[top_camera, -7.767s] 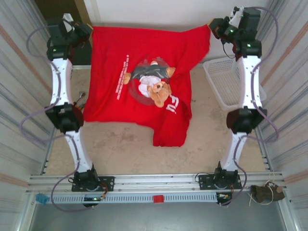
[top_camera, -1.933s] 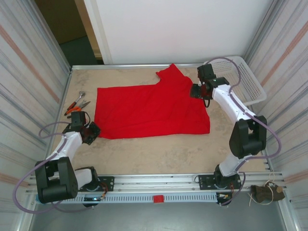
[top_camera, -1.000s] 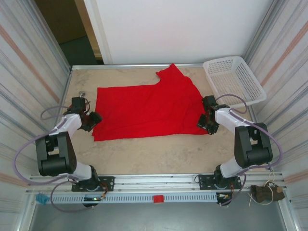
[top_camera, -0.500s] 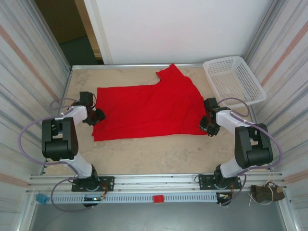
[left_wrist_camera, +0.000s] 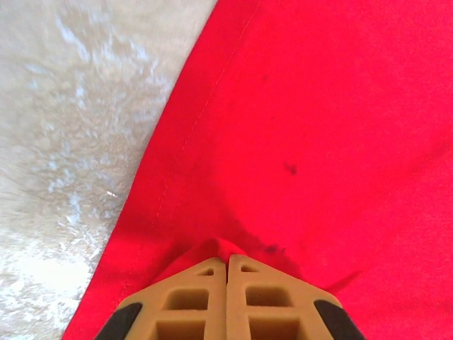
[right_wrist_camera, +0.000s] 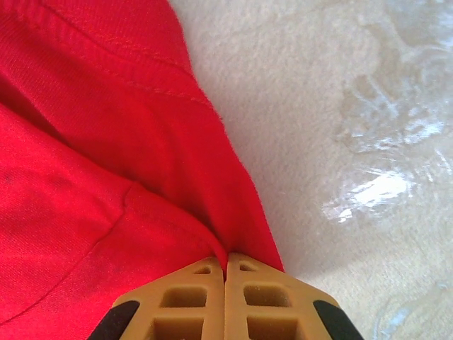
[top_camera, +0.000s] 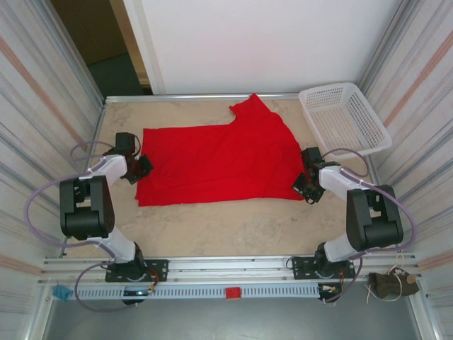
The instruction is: Fold the inside-out t-shirt
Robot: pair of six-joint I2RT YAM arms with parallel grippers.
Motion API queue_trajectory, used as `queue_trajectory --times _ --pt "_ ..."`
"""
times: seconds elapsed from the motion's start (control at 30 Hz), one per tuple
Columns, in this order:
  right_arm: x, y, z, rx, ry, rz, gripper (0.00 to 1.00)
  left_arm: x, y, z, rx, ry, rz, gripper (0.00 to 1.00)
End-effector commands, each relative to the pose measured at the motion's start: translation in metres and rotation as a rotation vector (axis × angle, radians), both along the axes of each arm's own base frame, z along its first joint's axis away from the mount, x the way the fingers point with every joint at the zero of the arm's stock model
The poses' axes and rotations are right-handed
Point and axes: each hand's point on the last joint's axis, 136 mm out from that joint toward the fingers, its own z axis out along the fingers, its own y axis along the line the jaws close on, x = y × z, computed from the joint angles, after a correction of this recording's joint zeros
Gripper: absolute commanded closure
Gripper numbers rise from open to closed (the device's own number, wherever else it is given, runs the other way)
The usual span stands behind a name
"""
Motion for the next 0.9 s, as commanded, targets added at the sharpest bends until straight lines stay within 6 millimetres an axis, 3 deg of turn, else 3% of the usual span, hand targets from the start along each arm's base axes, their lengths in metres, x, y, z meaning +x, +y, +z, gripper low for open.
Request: queue_trajectory --times 0.0,0.27,0.4,0.5,0.7,0.87 --pt "-0.016 -0.012 -0.004 -0.034 0.040 -0.049 1.00 0.015 0.015 0.030 0.018 -0.083 0.054 1.00" --pt "-0.016 -0.012 -0.005 -0.021 0.039 -0.044 1.00 0.017 0.026 0.014 0.008 -0.028 0.081 1.00" --pt "-0.011 -0.007 -0.002 0.000 0.032 -0.017 1.00 0.007 0.025 0.012 -0.001 0.005 0.085 0.57" --pt "-0.008 -0.003 -0.001 0.015 0.026 0.000 1.00 -0.016 0.022 0.018 -0.012 -0.017 0.115 0.47" --pt "-0.005 0.000 0.003 0.026 0.015 0.019 1.00 -0.071 0.007 0.015 -0.086 -0.039 0.168 0.44" --pt "-0.002 -0.001 0.007 0.020 0.010 0.028 1.00 -0.095 0.002 -0.006 -0.108 0.000 0.199 0.49"
